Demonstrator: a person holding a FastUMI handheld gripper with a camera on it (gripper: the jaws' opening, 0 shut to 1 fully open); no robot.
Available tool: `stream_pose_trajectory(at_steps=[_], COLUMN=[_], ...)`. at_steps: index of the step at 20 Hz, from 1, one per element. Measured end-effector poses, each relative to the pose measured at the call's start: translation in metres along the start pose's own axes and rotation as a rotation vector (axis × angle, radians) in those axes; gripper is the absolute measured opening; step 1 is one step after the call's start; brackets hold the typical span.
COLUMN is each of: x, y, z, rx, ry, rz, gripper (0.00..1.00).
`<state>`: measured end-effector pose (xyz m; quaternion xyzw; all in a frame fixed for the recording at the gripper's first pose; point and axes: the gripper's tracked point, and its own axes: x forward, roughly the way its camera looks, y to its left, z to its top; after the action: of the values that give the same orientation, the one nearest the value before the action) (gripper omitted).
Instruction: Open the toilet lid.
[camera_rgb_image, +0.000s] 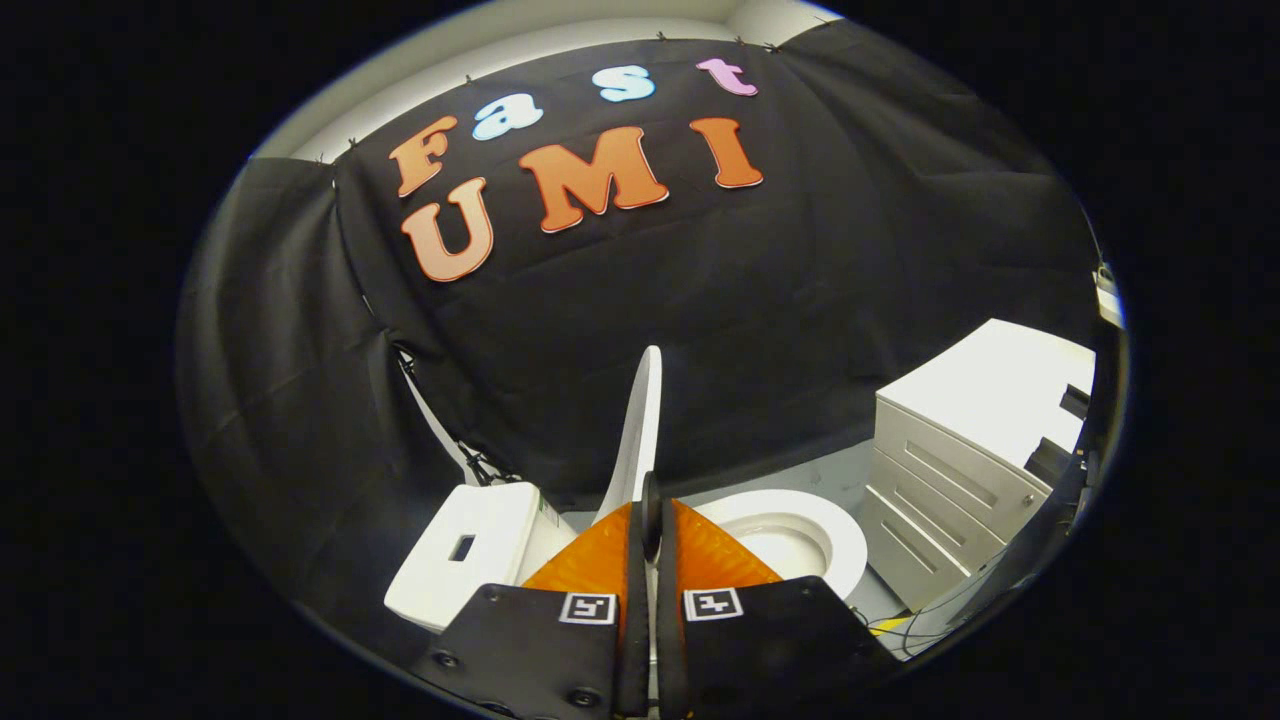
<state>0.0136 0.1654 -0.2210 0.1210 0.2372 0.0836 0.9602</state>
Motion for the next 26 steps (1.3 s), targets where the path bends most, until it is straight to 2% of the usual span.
stream_pose_trajectory(at_steps=[7, 26], x=[-0.003, -0.011], y=[0.051, 0.161], z=[0.002, -0.017], rx=[-0.091, -0.231], ry=[-0.006, -0.002], rz=[0.038, 0.116], gripper=[0.12, 0.12])
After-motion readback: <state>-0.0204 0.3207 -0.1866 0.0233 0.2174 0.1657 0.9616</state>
